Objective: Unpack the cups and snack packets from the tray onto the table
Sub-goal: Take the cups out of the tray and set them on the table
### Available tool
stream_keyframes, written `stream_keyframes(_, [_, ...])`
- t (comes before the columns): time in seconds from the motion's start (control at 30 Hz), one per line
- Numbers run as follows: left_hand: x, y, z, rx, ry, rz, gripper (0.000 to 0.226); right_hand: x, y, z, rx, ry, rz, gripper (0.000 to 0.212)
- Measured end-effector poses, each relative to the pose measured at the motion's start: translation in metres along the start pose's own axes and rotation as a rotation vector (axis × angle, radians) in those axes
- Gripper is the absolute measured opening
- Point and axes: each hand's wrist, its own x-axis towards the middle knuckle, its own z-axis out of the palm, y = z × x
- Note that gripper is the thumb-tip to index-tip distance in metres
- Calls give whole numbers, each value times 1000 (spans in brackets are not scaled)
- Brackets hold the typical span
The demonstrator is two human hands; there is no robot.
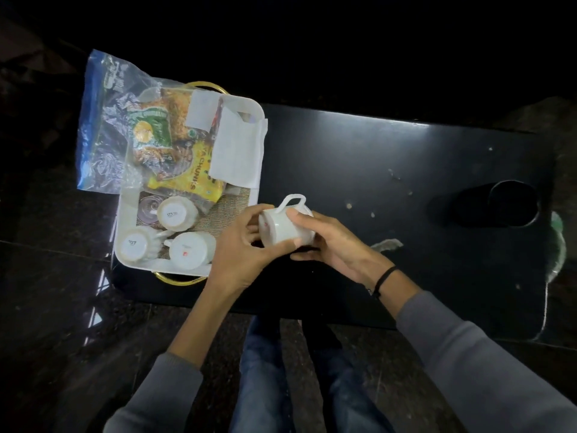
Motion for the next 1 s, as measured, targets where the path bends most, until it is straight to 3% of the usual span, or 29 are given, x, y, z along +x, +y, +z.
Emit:
stream_keyframes(0.07, [0,-7,17,-171,-109,-24,64,-10,6,-14,95,18,1,49])
stream_keyframes(0.13, [1,-13,28,-244,-197,-51,64,-19,13,-27,39,87,-51,50])
stream_keyframes(0.3, [-4,-36,56,-21,-359,-77,73,-47,43,-51,-532,366,-159,58])
stream_keyframes(0.4, [-11,-48,66,67,-369,-87,72,-54,61,-52,-759,434,-206,62])
stream_keyframes(0.53, [-19,-59,69,149,-369,-97,69,-58,80,-46,-837,473,-264,61])
stream_keyframes(0.77, [-25,-67,65,232,-319,-49,44,-59,104,-43,-1056,448,-317,70])
stream_keyframes(1.0, [-22,-70,62,290,-303,-21,41,-58,110,-39,-1163,454,-324,72])
